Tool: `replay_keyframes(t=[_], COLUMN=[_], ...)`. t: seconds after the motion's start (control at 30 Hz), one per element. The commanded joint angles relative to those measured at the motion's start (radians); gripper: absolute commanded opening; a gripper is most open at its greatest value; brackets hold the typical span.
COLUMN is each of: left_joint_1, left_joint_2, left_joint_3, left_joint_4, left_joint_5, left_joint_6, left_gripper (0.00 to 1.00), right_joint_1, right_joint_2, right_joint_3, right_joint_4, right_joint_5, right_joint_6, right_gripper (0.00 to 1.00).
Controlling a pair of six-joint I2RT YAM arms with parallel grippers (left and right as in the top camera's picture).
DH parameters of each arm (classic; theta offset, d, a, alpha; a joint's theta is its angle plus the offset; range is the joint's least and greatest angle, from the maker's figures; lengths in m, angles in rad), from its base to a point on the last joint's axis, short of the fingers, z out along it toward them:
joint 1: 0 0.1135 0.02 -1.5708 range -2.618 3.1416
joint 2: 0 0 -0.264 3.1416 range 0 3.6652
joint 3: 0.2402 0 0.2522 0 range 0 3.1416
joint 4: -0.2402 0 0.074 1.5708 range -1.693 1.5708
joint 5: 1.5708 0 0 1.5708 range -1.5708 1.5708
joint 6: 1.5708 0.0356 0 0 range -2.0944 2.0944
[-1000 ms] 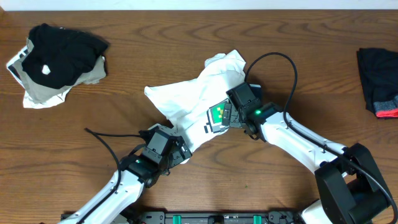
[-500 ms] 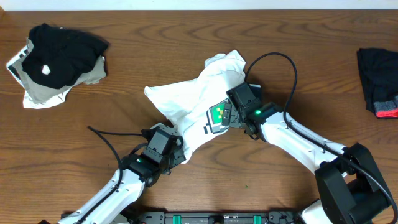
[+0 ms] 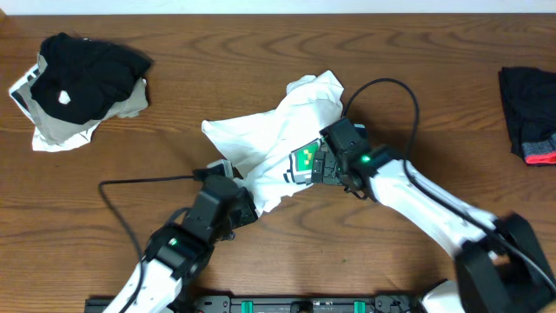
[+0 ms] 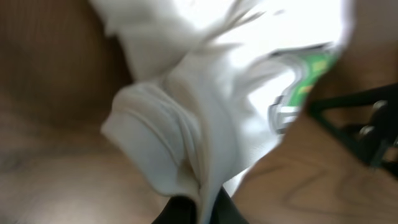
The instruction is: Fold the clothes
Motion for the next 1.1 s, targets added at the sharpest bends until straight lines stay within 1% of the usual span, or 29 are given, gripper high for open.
replay_keyframes(t=[0.0, 0.03, 0.17, 0.4, 0.47, 0.67, 0.77, 0.8, 0.87, 0.9, 0.97, 1.07], left_joint_1=[0.01, 0.015, 0.036, 0.088, 0.104, 0.156, 0.168, 0.168, 0.168, 0.168, 0.168, 0.168], left_joint_2=[-0.069, -0.09, -0.137, -0.149, -0.149, -0.149, -0.149, -0.149, -0.149, -0.149, -0.149, -0.149], left_joint_3=[0.023, 0.023, 0.026, 0.067, 0.077, 0.135, 0.16, 0.165, 0.166, 0.166, 0.166, 0.171], left_joint_4=[-0.006, -0.006, -0.005, -0.006, -0.005, -0.006, -0.011, -0.013, -0.014, -0.017, -0.018, -0.017], left_joint_5=[-0.063, -0.069, -0.074, -0.1, -0.1, -0.108, -0.108, -0.108, -0.108, -0.108, -0.108, -0.113], left_joint_6=[0.031, 0.031, 0.043, 0.11, 0.11, 0.163, 0.163, 0.164, 0.166, 0.166, 0.166, 0.166], left_gripper=[0.07, 0.07, 0.07, 0.07, 0.07, 0.07, 0.07, 0.07, 0.08, 0.08, 0.08, 0.08], right_joint_1=[0.01, 0.026, 0.085, 0.2, 0.223, 0.271, 0.278, 0.282, 0.294, 0.306, 0.329, 0.362], right_joint_2=[-0.157, -0.204, -0.294, -0.309, -0.309, -0.309, -0.307, -0.305, -0.304, -0.304, -0.304, -0.304], right_joint_3=[0.002, 0.002, 0.002, -0.01, -0.026, -0.121, -0.189, -0.213, -0.257, -0.277, -0.295, -0.297], right_joint_4=[0.0, -0.008, -0.052, -0.159, -0.144, -0.027, 0.098, 0.153, 0.255, 0.306, 0.354, 0.395], right_joint_5=[-0.118, -0.127, -0.108, 0.004, 0.003, -0.024, -0.086, -0.11, -0.141, -0.145, -0.144, -0.143], right_joint_6=[-0.012, -0.012, -0.016, -0.014, 0.0, 0.153, 0.18, 0.179, 0.146, 0.1, 0.029, -0.149], right_gripper=[0.99, 0.99, 0.99, 0.99, 0.99, 0.99, 0.99, 0.96, 0.84, 0.79, 0.76, 0.78])
